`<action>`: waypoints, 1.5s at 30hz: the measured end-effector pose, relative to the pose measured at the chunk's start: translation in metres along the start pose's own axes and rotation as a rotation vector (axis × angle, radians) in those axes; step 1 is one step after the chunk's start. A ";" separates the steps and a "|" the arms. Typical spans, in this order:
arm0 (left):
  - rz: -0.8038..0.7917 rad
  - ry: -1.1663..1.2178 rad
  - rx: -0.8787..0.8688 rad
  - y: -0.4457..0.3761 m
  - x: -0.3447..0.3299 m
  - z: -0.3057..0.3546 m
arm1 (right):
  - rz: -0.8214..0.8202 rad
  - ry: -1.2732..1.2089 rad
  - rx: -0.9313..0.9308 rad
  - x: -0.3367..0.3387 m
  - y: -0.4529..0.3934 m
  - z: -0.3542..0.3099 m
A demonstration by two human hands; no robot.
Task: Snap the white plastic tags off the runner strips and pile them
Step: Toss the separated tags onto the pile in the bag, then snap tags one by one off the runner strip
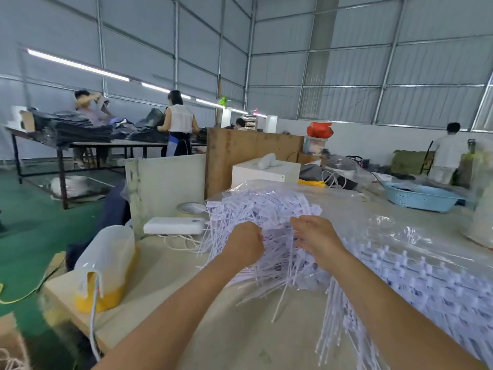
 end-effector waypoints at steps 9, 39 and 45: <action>0.119 -0.045 0.028 -0.070 0.009 0.012 | 0.170 0.031 0.099 0.031 -0.011 -0.003; 0.099 -0.585 0.200 -0.042 -0.057 0.033 | 0.095 0.439 0.084 0.048 0.024 -0.001; 0.136 -0.639 0.191 -0.052 -0.044 0.025 | -0.071 0.976 -0.119 0.040 0.033 0.009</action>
Point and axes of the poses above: each hand's wrist, its own y-axis away from the middle knuckle, its own x-axis out of the back of the hand, z = x × y, the point moved 7 cm from there along -y, towards the middle knuckle, and after that the axes turned 15 degrees about -z, right-handed, at the moved point
